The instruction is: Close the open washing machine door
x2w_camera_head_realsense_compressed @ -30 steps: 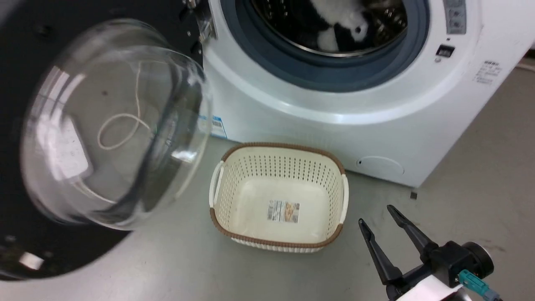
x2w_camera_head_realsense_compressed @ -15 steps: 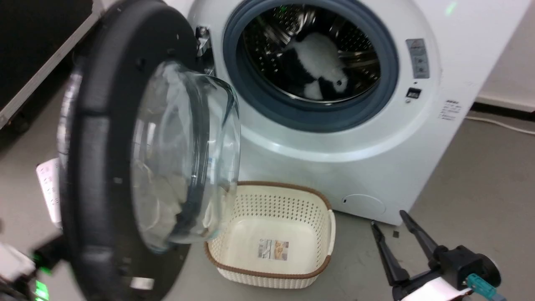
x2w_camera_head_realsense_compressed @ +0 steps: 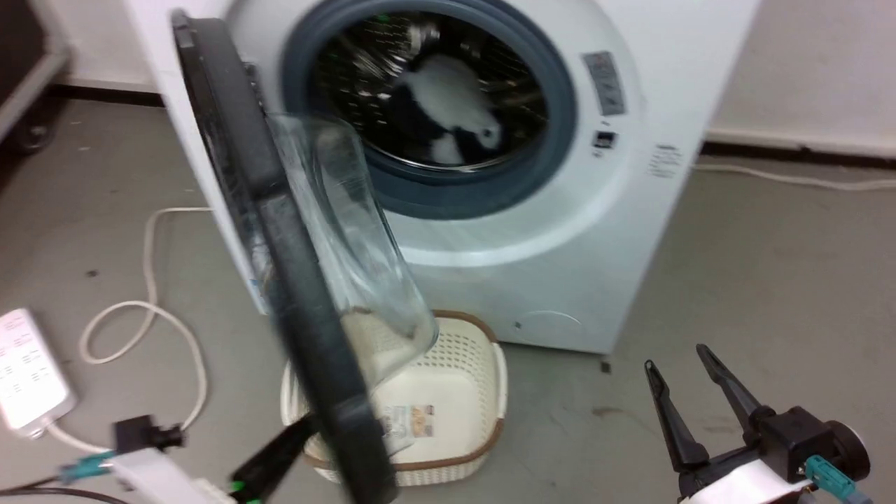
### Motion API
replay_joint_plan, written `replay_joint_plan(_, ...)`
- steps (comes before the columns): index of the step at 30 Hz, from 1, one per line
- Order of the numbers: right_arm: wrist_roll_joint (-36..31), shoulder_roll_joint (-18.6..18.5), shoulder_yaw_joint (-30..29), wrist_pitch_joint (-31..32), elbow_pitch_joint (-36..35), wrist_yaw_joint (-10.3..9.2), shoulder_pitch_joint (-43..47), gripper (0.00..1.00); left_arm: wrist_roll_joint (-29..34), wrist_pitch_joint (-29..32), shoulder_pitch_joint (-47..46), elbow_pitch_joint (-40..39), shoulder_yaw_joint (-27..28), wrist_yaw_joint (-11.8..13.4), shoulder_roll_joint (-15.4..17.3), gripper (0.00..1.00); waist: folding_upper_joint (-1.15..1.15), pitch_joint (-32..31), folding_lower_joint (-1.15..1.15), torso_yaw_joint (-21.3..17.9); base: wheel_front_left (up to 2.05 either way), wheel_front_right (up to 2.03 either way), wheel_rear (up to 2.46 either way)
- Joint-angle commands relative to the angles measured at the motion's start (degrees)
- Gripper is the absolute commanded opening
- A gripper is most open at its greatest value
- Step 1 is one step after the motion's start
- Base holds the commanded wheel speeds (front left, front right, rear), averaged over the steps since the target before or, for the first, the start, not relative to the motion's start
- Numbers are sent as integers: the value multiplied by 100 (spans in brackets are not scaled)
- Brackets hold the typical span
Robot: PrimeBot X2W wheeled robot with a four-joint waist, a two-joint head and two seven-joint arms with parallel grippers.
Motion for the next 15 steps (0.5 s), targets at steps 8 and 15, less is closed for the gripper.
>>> replay_joint_plan(8,78,-129,69,38,-139,5,-143,100,-283,-1908,-387,375,-1412,-297,-25,0,0,611,0,-926,0,0,0)
replay_joint_plan(15,144,-84,153,-29,-47,5,-303,100,-449,-3539,-1407,1049,-2051,-366,-25,0,0,980,0,-1542,0,0,0)
